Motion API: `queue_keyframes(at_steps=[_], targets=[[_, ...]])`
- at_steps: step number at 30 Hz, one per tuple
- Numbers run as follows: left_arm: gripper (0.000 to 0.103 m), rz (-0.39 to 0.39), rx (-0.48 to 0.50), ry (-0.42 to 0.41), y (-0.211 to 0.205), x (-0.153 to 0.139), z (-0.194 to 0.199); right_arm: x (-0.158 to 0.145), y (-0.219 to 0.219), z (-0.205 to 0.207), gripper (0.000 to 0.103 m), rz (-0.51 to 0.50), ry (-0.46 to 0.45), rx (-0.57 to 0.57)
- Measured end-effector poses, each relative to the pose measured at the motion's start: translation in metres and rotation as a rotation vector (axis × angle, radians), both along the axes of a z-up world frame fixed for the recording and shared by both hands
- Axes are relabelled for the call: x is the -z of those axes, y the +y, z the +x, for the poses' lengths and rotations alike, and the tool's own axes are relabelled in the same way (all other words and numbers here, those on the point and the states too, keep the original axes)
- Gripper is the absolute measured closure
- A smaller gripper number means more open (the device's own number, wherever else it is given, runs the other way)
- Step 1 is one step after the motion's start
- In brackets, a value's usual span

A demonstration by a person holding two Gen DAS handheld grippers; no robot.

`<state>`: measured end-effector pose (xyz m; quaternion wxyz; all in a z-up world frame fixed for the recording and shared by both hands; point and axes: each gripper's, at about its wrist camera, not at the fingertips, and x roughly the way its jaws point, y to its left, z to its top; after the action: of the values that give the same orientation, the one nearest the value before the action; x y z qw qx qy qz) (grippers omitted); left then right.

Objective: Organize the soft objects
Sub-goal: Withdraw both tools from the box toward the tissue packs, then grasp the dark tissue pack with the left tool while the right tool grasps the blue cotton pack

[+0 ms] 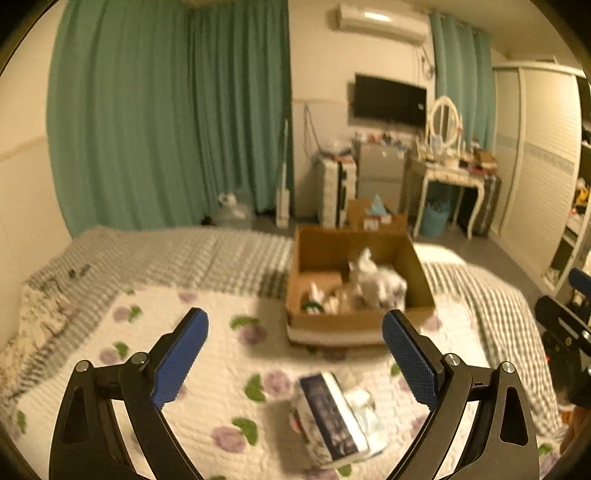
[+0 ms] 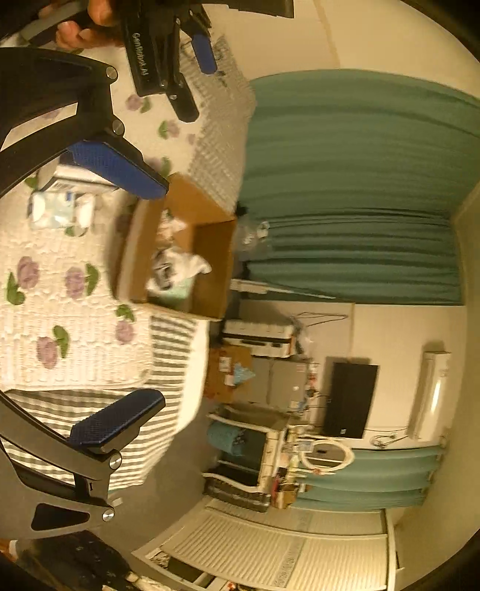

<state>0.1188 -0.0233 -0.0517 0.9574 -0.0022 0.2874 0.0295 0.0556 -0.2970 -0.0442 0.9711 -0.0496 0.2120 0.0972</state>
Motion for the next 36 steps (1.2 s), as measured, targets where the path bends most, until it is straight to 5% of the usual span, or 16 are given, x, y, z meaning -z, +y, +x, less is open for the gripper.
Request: queue_keyframes(at_steps=[7, 17, 20, 21, 24, 25, 36], targets=[[0.006, 0.022, 0.043, 0.141, -0.019, 0.057, 0.008, 0.054, -0.001, 0.025, 0.000, -0.029, 0.115, 0.011], [0.006, -0.058, 0.087, 0.323, -0.018, 0.128, 0.013, 0.121, 0.027, 0.051, 0.000, -0.128, 0.267, -0.010], [0.006, -0.020, 0.083, 0.387, -0.020, 0.150, 0.018, 0.131, 0.035, 0.055, 0.000, -0.151, 0.293, -0.017], [0.008, -0.025, 0.070, 0.398, -0.016, 0.155, 0.019, 0.134, 0.038, 0.057, 0.000, -0.157, 0.302, -0.023], [0.045, -0.085, 0.041, 0.414, 0.005, 0.159, 0.016, 0.146, 0.045, 0.061, 0.000, -0.170, 0.332, -0.042], [0.049, -0.113, 0.035, 0.415, 0.014, 0.159, 0.015, 0.150, 0.047, 0.062, 0.000, -0.166, 0.345, -0.051], [0.056, -0.083, -0.027, 0.339, 0.058, 0.138, 0.001, 0.206, 0.096, 0.077, 0.000, -0.128, 0.531, -0.215]])
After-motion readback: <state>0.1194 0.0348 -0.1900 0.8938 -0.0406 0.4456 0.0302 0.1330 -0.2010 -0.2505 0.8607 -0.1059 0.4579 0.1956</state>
